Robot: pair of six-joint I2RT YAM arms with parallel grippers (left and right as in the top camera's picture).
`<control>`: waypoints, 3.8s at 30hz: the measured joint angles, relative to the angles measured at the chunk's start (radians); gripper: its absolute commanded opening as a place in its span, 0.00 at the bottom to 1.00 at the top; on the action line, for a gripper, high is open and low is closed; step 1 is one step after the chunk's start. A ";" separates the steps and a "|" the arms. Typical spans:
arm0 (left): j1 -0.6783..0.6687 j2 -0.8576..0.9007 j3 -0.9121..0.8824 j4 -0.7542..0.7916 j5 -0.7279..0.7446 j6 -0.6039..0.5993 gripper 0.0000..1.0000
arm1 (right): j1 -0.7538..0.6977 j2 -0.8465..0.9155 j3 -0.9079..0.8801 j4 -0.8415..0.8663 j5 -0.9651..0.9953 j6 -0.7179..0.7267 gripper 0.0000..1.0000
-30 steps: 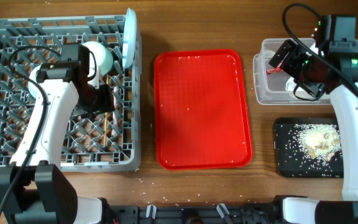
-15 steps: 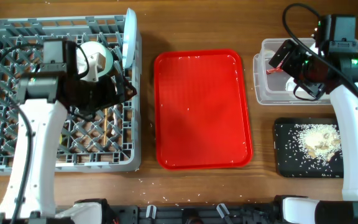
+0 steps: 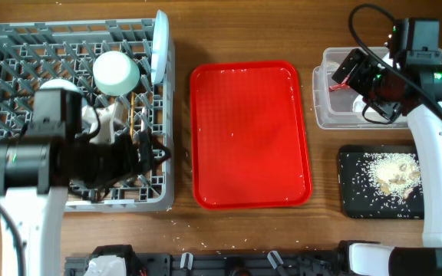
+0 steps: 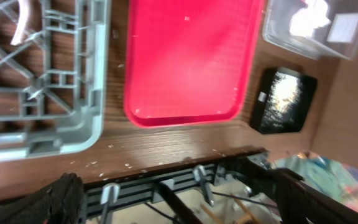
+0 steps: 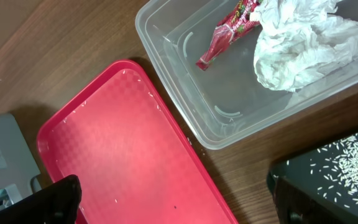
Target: Sort waste into correct bins and load items into the dishwasher rack
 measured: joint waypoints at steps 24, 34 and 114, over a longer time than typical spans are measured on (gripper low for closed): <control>0.000 -0.190 0.000 -0.026 -0.122 -0.066 1.00 | 0.000 0.000 0.000 0.006 0.000 0.108 1.00; 0.000 -0.190 0.000 -0.026 -0.122 -0.066 1.00 | 0.000 -0.103 -0.006 -0.030 0.084 -0.013 1.00; 0.000 -0.460 -0.379 0.415 -0.141 -0.058 1.00 | 0.000 -1.471 -1.509 1.106 -0.029 -0.548 1.00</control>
